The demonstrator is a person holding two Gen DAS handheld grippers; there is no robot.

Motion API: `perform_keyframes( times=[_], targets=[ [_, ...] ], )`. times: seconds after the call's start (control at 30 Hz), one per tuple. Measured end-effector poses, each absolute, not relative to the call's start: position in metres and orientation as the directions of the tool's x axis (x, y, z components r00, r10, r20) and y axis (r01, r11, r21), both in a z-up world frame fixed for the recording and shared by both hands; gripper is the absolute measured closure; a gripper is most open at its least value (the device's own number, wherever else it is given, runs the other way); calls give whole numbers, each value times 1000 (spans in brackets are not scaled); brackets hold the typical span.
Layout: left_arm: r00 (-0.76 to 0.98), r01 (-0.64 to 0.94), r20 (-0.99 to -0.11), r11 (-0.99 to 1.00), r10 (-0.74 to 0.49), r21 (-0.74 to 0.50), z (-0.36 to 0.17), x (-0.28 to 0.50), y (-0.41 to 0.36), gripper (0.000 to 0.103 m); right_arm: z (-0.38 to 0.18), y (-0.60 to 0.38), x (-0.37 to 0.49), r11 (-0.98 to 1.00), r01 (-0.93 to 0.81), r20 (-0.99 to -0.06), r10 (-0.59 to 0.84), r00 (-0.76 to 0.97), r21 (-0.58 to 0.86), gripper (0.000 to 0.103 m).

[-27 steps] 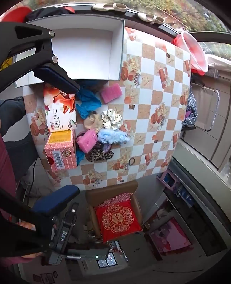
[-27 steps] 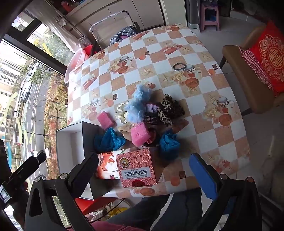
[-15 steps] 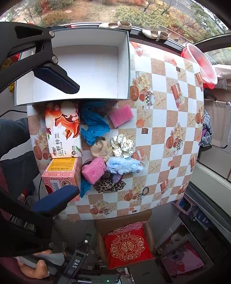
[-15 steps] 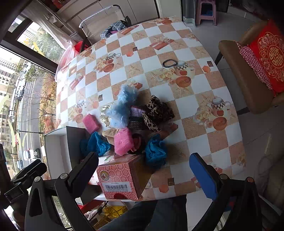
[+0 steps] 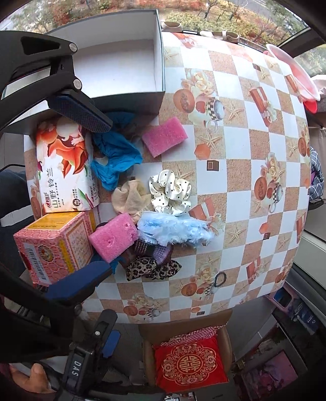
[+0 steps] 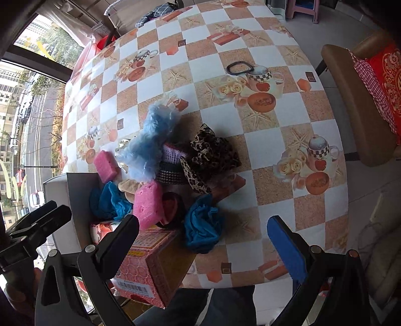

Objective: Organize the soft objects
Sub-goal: 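Reach the left gripper to the light-blue fluffy boa while the right gripper reaches the leopard scrunchie, then grasp the blue boa with the left gripper while the right gripper grasps the leopard scrunchie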

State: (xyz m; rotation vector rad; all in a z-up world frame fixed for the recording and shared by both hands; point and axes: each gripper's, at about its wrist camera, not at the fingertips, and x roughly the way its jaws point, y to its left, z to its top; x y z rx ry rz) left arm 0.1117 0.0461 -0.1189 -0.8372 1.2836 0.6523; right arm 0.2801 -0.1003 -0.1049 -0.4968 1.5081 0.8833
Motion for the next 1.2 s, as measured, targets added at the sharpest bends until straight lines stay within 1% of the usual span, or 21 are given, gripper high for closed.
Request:
perform_keyframes(
  times=[0.17,0.27,0.33,0.4,0.47,0.57,0.67,0.73,0.8,0.9,0.97,1.03,1.13,1.2],
  targets=[
    [121,-790,-991,600,-52,-128,-161,152,55,0,-136,-96,292,611,-764,-979,117,-169,205,0],
    [54,-763,-998,644,-36,-65,-187,176,60,0,-155,-90,298,600,-781,-984,73,-160,172,0],
    [9,-744,-1000,667,-28,-25,-203,188,63,0,-169,-84,300,592,-787,-984,67,-168,174,0],
    [-30,-736,-1000,677,3,24,-214,194,69,0,-183,-77,302,585,-788,-980,74,-183,191,0],
    [-63,-731,-998,679,27,64,-223,199,75,0,-198,-70,302,576,-797,-981,48,-189,182,0],
    [-87,-726,-992,675,95,129,-230,210,91,0,-217,-59,304,561,-813,-984,19,-178,158,0],
    [-88,-742,-980,645,179,184,-226,220,119,0,-220,-48,320,554,-829,-996,19,-82,79,0],
    [-93,-772,-965,594,247,227,-213,221,143,0,-216,-43,338,565,-825,-1000,17,19,-6,0],
    [-70,-815,-971,548,227,187,-196,211,167,0,-208,-45,361,606,-794,-996,21,83,-53,0],
    [18,-844,-987,532,157,69,-178,200,177,0,-195,-54,390,667,-744,-994,94,46,29,0],
    [42,-825,-995,564,92,17,-183,202,168,0,-183,-61,404,676,-735,-993,113,33,52,0],
    [27,-796,-998,606,51,10,-188,219,152,0,-187,-71,406,681,-728,-992,127,7,82,0],
    [-15,-751,-999,659,36,35,-203,235,127,0,-197,-83,408,685,-719,-989,142,-31,121,0],
    [-46,-726,-999,686,30,54,-214,245,115,0,-202,-68,409,678,-724,-989,139,-47,129,0]
  ],
)
